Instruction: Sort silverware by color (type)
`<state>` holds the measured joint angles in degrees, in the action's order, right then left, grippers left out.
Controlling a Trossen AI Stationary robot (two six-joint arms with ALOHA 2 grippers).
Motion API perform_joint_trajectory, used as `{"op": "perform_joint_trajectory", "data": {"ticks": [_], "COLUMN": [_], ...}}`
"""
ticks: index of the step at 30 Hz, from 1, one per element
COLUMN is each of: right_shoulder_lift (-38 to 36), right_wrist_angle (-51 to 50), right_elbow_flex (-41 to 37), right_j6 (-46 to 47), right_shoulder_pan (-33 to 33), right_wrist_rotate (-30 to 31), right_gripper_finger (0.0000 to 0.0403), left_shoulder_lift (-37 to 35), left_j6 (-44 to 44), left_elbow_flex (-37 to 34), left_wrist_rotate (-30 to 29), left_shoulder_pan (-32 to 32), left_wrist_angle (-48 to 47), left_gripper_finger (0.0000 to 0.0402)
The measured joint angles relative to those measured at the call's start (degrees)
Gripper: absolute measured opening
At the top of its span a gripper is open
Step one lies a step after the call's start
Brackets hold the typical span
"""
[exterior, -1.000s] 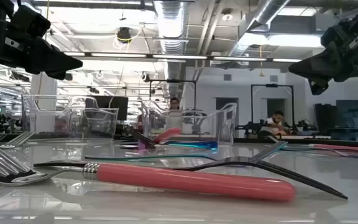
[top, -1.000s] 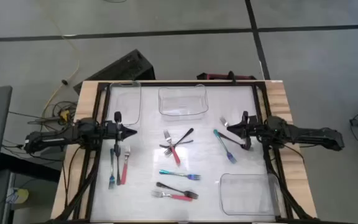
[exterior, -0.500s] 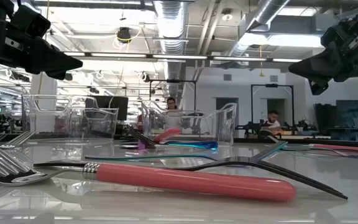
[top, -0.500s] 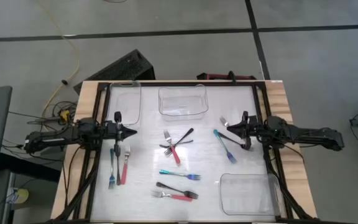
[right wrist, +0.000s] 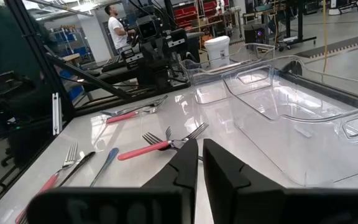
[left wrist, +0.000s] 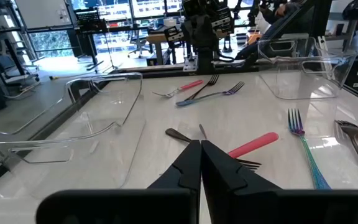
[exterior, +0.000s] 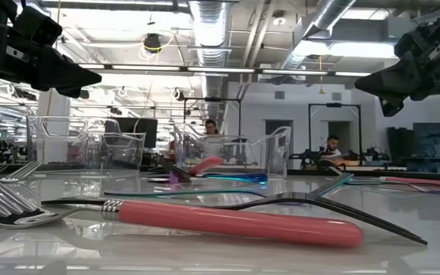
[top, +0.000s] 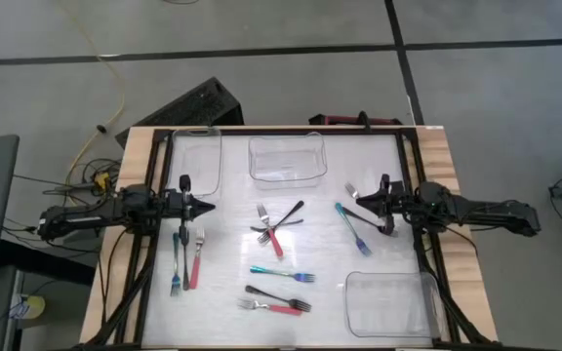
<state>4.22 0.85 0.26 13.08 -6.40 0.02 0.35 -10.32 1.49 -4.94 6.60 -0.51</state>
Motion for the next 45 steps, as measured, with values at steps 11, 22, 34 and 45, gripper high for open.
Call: {"op": "perform_joint_trajectory", "data": {"ticks": [11, 22, 34, 45], "right_shoulder_lift": [0.0, 0.0, 0.0, 0.0], "right_wrist_angle": [0.0, 0.0, 0.0, 0.0], "right_elbow_flex": [0.0, 0.0, 0.0, 0.0], "right_j6": [0.0, 0.0, 0.0, 0.0], "right_shoulder_pan": [0.0, 0.0, 0.0, 0.0], "right_wrist_rotate": [0.0, 0.0, 0.0, 0.0], "right_gripper_finger": [0.0051, 0.0051, 0.0051, 0.0051], "left_shoulder_lift": [0.0, 0.0, 0.0, 0.0], "left_j6": [0.0, 0.0, 0.0, -9.2], "left_elbow_flex": [0.0, 0.0, 0.0, 0.0], "left_wrist_rotate": [0.0, 0.0, 0.0, 1.3], "left_shoulder_pan": [0.0, 0.0, 0.0, 0.0], "left_wrist_angle": [0.0, 0.0, 0.0, 0.0], "left_gripper_finger": [0.0000, 0.0000, 0.0000, 0.0000]}}
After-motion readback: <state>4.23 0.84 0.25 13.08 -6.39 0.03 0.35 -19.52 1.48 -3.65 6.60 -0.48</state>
